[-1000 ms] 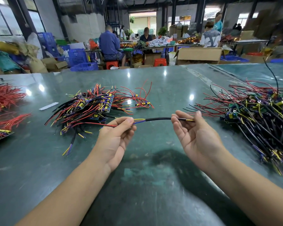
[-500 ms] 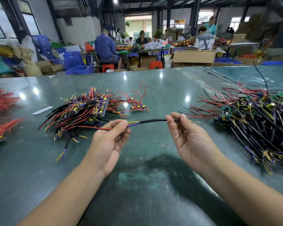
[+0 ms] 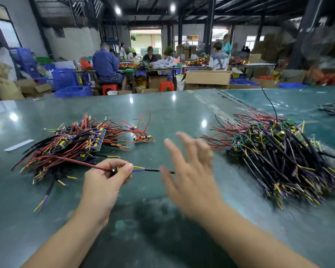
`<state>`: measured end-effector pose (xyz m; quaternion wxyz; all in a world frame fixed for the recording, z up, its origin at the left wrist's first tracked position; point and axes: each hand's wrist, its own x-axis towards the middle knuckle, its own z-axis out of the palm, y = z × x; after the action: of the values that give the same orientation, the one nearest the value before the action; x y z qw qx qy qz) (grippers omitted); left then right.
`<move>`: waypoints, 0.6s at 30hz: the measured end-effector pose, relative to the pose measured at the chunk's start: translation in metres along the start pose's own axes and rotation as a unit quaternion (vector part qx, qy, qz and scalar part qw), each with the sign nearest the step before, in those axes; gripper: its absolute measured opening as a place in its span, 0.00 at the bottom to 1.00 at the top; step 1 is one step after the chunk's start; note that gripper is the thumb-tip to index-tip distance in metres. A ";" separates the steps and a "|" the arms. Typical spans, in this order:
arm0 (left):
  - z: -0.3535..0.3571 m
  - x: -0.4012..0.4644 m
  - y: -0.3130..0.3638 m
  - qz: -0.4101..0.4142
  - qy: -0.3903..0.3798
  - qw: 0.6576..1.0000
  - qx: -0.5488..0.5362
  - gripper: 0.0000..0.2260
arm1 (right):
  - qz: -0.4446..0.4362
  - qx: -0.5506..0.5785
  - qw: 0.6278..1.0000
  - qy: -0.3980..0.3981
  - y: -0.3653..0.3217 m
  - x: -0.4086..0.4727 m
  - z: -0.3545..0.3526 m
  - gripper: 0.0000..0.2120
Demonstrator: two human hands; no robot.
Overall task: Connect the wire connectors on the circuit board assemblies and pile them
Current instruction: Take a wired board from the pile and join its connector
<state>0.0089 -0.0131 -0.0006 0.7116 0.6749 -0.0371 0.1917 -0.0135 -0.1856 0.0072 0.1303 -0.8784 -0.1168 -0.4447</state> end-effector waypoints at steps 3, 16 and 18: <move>0.005 -0.005 0.004 -0.019 -0.055 0.998 -0.040 0.06 | -0.090 0.061 0.984 -0.141 -0.015 -0.003 0.006 0.20; -0.002 -0.007 0.010 -0.146 -0.178 0.946 -0.230 0.03 | -0.114 0.179 0.961 -0.178 -0.007 -0.003 0.000 0.09; -0.002 -0.006 0.010 -0.145 -0.176 0.953 -0.197 0.13 | -0.080 0.229 0.956 -0.163 -0.005 0.001 -0.006 0.16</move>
<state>-0.0006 -0.0127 0.0071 0.8329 0.5422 -0.1010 -0.0466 -0.0188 -0.1832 0.0119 0.2714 -0.8732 -0.3051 -0.2659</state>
